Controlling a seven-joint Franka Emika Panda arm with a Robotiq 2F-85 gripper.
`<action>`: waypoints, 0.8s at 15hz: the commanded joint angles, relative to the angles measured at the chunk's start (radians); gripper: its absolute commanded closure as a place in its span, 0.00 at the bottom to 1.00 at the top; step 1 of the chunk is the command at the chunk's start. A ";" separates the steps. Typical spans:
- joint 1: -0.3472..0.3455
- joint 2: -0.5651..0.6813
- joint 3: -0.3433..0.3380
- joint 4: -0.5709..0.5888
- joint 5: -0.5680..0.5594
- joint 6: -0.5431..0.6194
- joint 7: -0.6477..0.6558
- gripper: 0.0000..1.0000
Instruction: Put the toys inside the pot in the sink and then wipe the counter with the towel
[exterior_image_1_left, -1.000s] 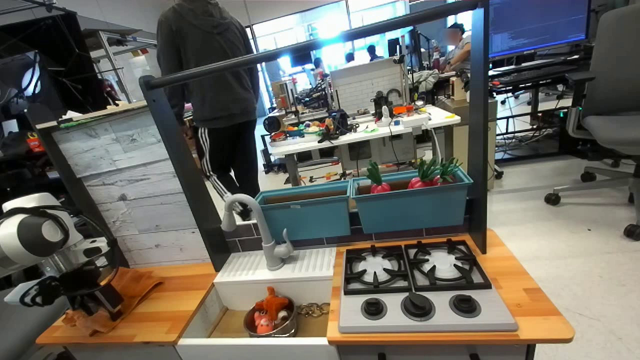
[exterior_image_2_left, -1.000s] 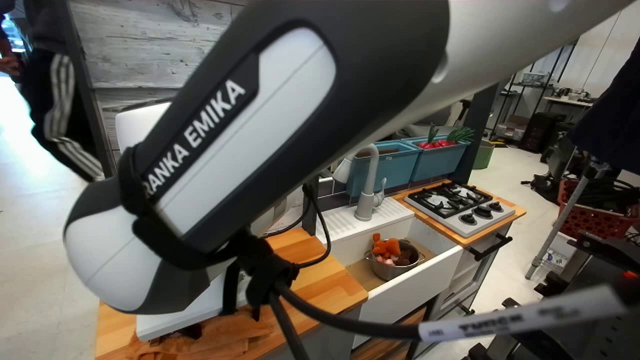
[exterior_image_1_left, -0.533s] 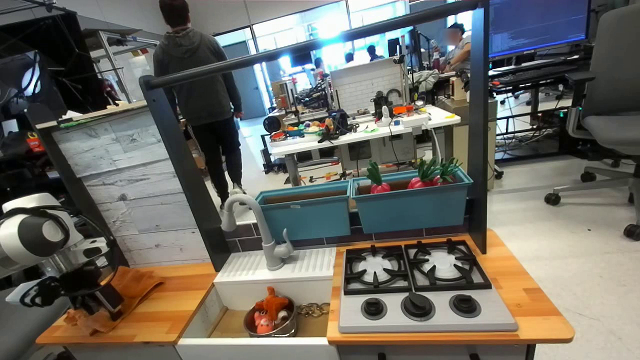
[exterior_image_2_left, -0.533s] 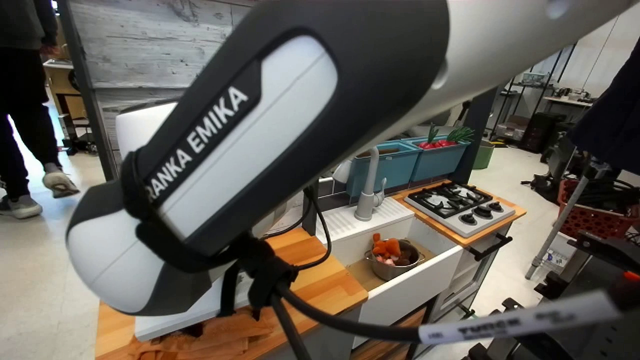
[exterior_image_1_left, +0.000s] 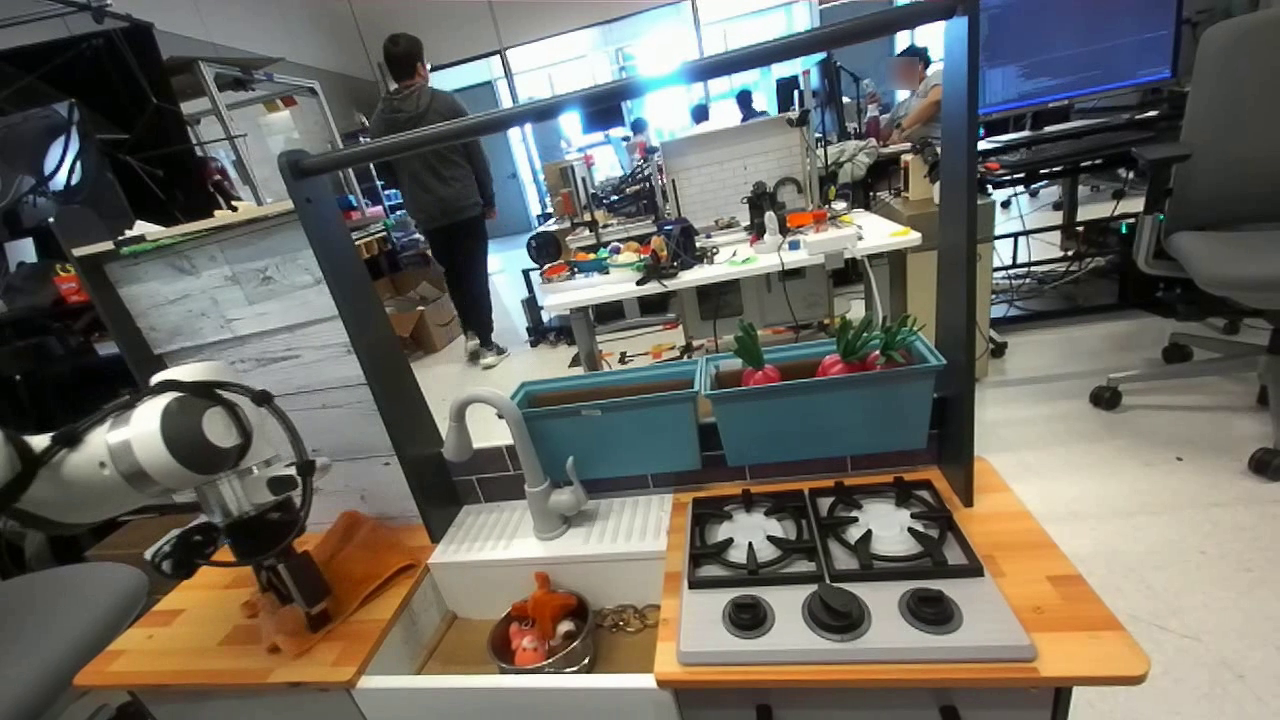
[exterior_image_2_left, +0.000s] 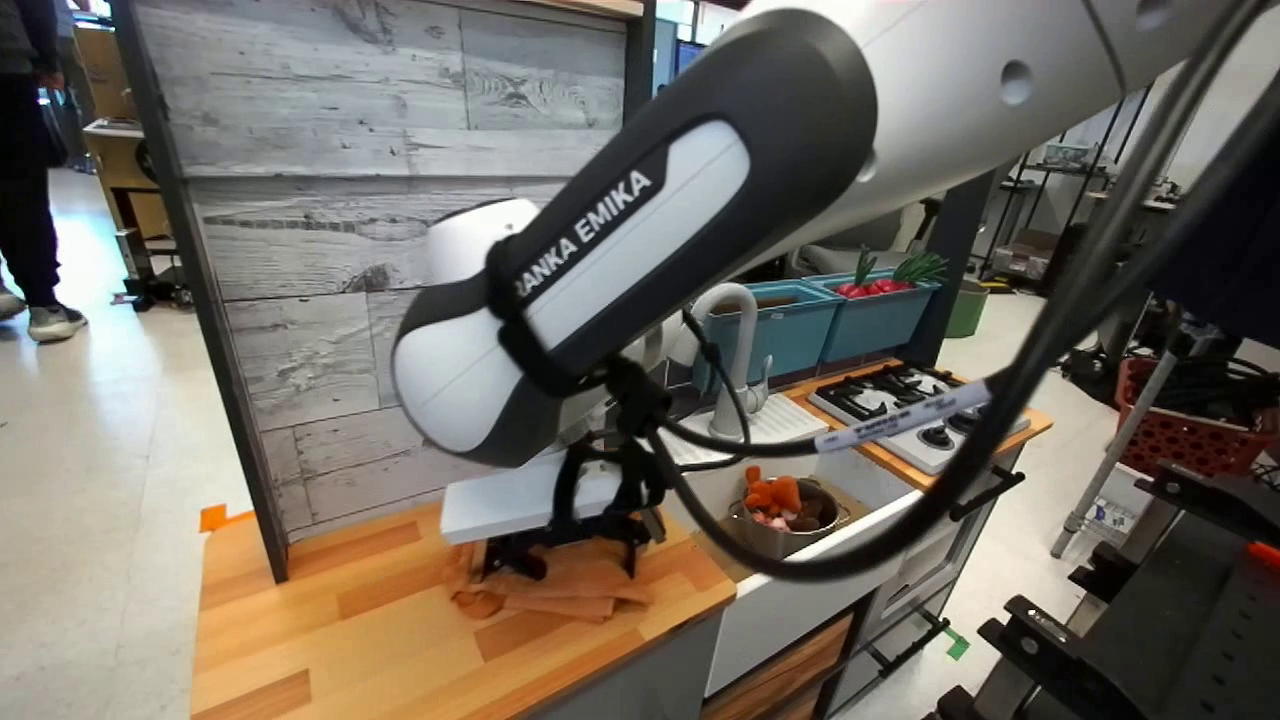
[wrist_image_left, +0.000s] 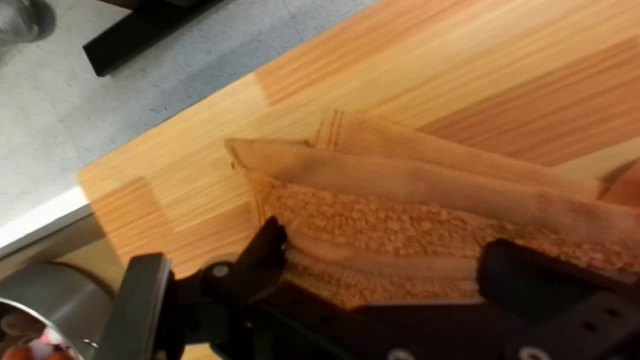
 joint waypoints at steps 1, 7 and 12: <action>-0.035 0.078 -0.015 0.043 -0.004 -0.072 0.020 0.00; 0.064 0.090 0.013 0.057 -0.065 -0.109 -0.027 0.00; 0.150 0.123 0.048 0.131 -0.115 -0.149 0.003 0.00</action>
